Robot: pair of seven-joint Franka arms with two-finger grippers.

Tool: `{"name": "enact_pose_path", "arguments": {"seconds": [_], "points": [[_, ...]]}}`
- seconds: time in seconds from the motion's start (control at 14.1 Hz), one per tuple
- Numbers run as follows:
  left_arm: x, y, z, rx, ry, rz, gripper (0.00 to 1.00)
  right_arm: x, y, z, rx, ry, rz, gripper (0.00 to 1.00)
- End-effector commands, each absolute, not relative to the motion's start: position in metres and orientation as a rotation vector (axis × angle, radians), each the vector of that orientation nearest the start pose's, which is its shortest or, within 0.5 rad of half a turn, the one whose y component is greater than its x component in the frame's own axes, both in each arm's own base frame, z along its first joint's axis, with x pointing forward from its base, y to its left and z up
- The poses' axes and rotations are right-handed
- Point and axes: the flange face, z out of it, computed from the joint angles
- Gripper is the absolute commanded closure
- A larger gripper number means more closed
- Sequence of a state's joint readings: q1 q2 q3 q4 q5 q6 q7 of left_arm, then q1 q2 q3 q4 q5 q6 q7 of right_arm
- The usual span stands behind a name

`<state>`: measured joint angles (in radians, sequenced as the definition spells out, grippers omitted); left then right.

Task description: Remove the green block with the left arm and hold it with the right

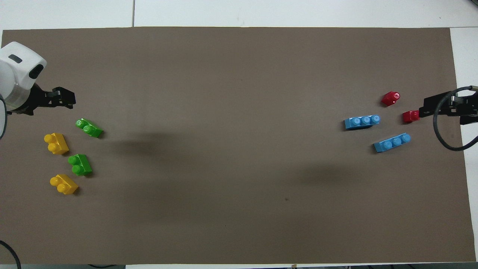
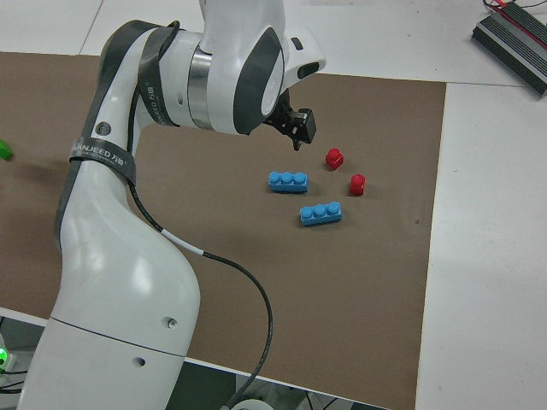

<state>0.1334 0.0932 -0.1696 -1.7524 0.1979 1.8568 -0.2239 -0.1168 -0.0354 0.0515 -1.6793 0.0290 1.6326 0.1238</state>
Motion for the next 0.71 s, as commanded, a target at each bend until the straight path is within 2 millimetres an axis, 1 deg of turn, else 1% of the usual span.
{"name": "enact_pose_path", "arguments": {"seconds": [0.0, 0.21, 0.43, 0.5, 0.64], "points": [[0.571, -0.012, 0.537, -3.009, -0.166, -0.004, 0.0, 0.544, -0.031, 0.6, -3.143, 0.253, 0.0, 0.0], [0.557, -0.013, 0.55, -3.027, -0.002, 0.07, 0.0, 0.547, -0.033, 0.602, -3.144, 0.252, -0.037, 0.0], [0.54, -0.006, 0.575, -3.074, -0.039, 0.08, 0.0, 0.547, -0.035, 0.602, -3.15, 0.257, -0.042, 0.0], [0.536, -0.008, 0.581, -3.073, -0.038, 0.066, 0.0, 0.547, -0.035, 0.602, -3.151, 0.257, -0.039, 0.0], [0.538, -0.01, 0.58, -3.074, -0.032, 0.038, 0.0, 0.547, -0.038, 0.602, -3.17, 0.248, -0.04, 0.0]]}}
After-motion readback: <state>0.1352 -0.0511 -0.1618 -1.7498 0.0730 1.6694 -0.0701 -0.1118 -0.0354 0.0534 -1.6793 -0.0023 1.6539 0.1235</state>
